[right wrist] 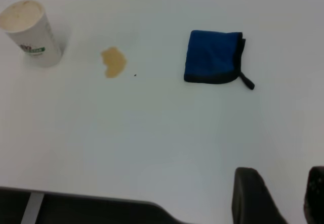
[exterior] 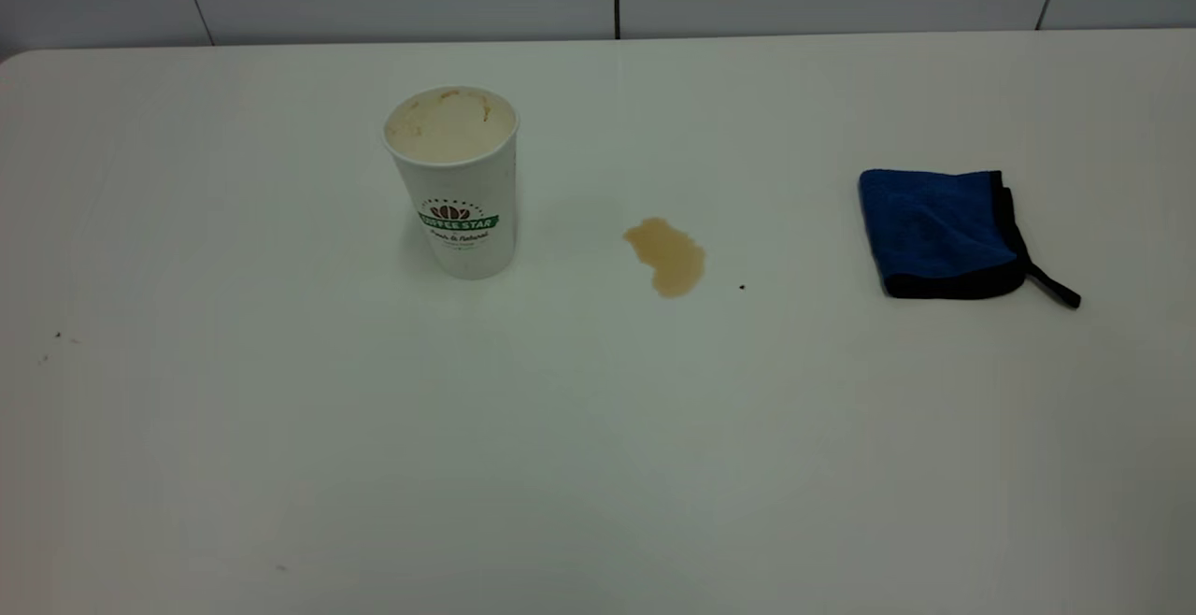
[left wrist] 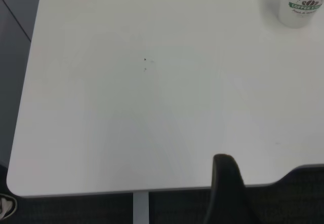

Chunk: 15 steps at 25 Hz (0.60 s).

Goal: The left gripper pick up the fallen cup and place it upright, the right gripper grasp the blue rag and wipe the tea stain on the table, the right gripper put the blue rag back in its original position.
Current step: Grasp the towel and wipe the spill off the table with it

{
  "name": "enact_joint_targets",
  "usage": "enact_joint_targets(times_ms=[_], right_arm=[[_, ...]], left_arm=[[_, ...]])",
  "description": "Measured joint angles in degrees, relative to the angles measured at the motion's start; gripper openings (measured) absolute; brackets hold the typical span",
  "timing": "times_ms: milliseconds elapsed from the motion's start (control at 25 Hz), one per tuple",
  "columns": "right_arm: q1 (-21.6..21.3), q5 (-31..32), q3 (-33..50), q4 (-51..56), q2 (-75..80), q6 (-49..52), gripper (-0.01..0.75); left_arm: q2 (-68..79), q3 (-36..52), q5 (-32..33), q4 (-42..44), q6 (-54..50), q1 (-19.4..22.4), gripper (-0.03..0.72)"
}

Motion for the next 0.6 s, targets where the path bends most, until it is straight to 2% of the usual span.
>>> enact_joint_targets(times_ms=[160, 320, 440, 600], right_arm=[[0.00, -6.08, -0.27, 0.75, 9.55, -4.37, 0.473], [0.00, -17.52, -0.27, 4.50, 22.55, -11.84, 0.610], [0.00, -26.42, -0.27, 10.45, 34.94, -22.83, 0.620], [0.00, -37.18, -1.11, 22.51, 53.82, -41.62, 0.570]], left_arm=[[0.00, 0.00, 0.00, 0.00, 0.00, 0.00, 0.494], [0.00, 0.00, 0.00, 0.00, 0.00, 0.00, 0.493], [0.00, 0.00, 0.00, 0.00, 0.00, 0.00, 0.493], [0.00, 0.00, 0.00, 0.00, 0.00, 0.00, 0.493]])
